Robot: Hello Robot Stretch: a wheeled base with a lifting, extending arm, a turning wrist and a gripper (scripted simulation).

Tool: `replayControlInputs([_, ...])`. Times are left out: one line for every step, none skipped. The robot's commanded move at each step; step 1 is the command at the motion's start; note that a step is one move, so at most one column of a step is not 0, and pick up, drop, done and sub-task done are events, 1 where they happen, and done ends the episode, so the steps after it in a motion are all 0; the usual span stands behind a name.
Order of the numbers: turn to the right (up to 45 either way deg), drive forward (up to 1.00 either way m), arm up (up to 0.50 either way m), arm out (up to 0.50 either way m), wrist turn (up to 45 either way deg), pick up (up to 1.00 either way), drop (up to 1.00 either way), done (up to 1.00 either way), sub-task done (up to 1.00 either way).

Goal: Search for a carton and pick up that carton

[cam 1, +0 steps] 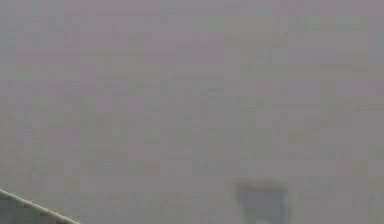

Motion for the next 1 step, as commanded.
replayControlInputs([-45.0,0.00,0.00,0.00,0.0,0.00,0.00,0.00,0.00])
